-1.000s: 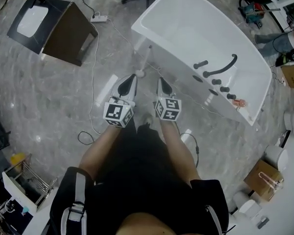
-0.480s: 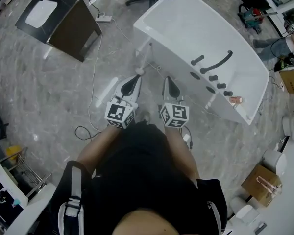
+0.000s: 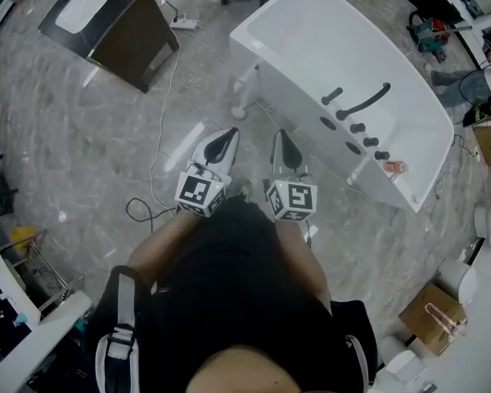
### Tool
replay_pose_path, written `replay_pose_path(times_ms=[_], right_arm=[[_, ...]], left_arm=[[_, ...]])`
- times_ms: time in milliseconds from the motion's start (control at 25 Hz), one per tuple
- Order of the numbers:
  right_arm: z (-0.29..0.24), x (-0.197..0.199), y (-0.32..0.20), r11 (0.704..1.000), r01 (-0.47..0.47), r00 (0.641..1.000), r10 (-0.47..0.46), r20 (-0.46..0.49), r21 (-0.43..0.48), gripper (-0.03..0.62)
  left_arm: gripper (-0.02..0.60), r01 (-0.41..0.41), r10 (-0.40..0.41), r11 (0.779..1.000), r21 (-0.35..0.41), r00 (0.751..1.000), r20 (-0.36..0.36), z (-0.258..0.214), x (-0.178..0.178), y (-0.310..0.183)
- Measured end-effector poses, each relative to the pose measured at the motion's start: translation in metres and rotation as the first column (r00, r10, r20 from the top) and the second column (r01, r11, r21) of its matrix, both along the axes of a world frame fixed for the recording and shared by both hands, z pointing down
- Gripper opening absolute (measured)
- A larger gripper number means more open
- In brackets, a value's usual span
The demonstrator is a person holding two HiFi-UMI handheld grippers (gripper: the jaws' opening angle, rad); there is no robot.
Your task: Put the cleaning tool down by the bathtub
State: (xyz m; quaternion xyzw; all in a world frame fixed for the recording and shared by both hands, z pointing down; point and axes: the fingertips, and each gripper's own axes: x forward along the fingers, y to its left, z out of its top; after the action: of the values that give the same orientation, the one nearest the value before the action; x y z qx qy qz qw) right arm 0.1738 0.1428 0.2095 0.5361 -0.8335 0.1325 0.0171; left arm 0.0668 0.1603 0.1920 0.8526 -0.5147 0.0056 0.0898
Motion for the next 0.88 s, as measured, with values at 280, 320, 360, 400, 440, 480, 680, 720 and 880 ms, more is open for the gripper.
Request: replay_pose_path(times_ms=[280, 320, 360, 400, 440, 480, 680, 720, 880], right_arm=[[-0.019, 0.005, 0.007, 1.0, -0.009, 1.0, 0.009, -0.003, 0.015, 0.0], [-0.02, 0.005, 0.008, 1.0, -0.01, 1.0, 0.011, -0.007, 0.017, 0.0], [-0.021, 0.004, 0.008, 1.0, -0.011, 1.0, 0.012, -0.011, 0.019, 0.0], [-0.022, 0.004, 0.008, 1.0, -0.012, 1.0, 0.012, -0.014, 0.021, 0.0], [-0.024, 0.003, 0.008, 1.0, -0.013, 1.0, 0.013, -0.016, 0.022, 0.0], [-0.025, 0.002, 0.007, 1.0, -0.014, 1.0, 0.014, -0.018, 0.023, 0.0], [-0.026, -0.001, 0.005, 0.999, -0.022, 1.0, 0.023, -0.02, 0.023, 0.0], [-0.025, -0.003, 0.006, 0.999, -0.025, 0.999, 0.025, -0.019, 0.021, 0.0], [-0.025, -0.012, 0.007, 0.999, -0.028, 0.999, 0.028, -0.019, 0.017, 0.0]], left_arm=[[0.006, -0.037, 0.037, 0.999, 0.015, 0.999, -0.004, -0.014, 0.012, 0.0], [0.006, -0.047, 0.047, 0.999, 0.017, 0.999, -0.006, -0.015, 0.015, 0.0], [0.006, -0.056, 0.056, 0.998, 0.019, 0.998, -0.008, -0.016, 0.016, 0.001], [0.006, -0.063, 0.063, 0.998, 0.018, 0.998, -0.012, -0.016, 0.017, 0.001], [0.006, -0.068, 0.068, 0.998, 0.016, 0.998, -0.015, -0.015, 0.017, 0.001], [0.006, -0.072, 0.072, 0.997, 0.013, 0.997, -0.018, -0.015, 0.018, 0.0], [0.006, -0.091, 0.091, 0.996, 0.012, 0.996, -0.022, -0.015, 0.017, -0.004], [0.006, -0.094, 0.095, 0.995, 0.013, 0.995, -0.02, -0.016, 0.015, -0.004], [0.006, -0.096, 0.096, 0.995, 0.01, 0.995, -0.025, -0.017, 0.006, -0.006]])
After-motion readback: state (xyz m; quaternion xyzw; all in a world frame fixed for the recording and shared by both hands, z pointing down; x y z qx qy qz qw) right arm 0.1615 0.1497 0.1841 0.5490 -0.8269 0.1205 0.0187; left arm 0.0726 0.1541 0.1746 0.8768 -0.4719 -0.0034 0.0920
